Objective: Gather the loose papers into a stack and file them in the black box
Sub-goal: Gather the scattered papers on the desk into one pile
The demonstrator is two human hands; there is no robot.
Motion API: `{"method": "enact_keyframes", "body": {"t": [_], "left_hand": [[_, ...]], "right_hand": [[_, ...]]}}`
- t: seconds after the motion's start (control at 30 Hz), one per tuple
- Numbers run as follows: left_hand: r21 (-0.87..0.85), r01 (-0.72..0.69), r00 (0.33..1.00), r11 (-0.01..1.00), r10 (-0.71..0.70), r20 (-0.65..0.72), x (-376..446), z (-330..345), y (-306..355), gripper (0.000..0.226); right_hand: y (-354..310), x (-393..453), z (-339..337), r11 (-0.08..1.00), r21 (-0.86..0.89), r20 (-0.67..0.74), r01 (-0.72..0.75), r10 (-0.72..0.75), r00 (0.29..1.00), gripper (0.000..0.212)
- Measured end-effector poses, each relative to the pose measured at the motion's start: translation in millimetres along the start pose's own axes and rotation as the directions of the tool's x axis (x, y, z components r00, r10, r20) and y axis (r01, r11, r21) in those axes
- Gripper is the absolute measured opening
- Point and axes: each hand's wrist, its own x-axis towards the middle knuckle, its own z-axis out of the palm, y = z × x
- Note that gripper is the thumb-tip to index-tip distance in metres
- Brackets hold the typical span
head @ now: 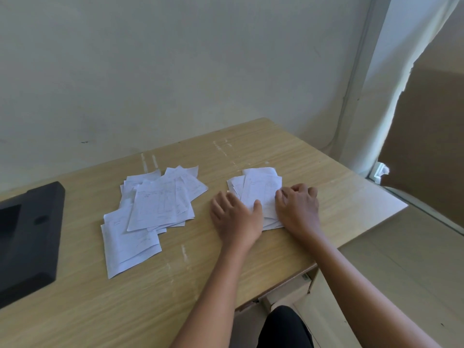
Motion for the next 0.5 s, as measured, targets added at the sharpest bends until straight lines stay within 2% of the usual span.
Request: {"method": "enact_keyframes", "body": {"t": [0.1,0.23,0.33,0.5], "left_hand": [[0.073,0.045,0.999,0.996,-0.043,-0.023,-5,3,17,0.084],[0.121,0.064,0.997,0.991,-0.059,-0.039,-3,-5,32,0.074],[0.054,0.092,0.996,0.994,-0.093,0.007,3,-11,38,0.060],[-0.122,0.039,0.999,0.992,-0.034,0.038,14,-17,34,0.035]], "right_hand": [[2,-1,0,0.999,-0.034,0.014,0.031,-0.031,0.999,0.038],[2,-2,1,0.997,-0.063,0.020,0.043,-0.042,0.999,0.036],[2,-3,0,0.996,-0.078,0.044,0.045,-0.041,0.998,0.037],[-7,-6,2,0.999,-0.033,0.108,-0.041,0.045,0.993,0.039]]}}
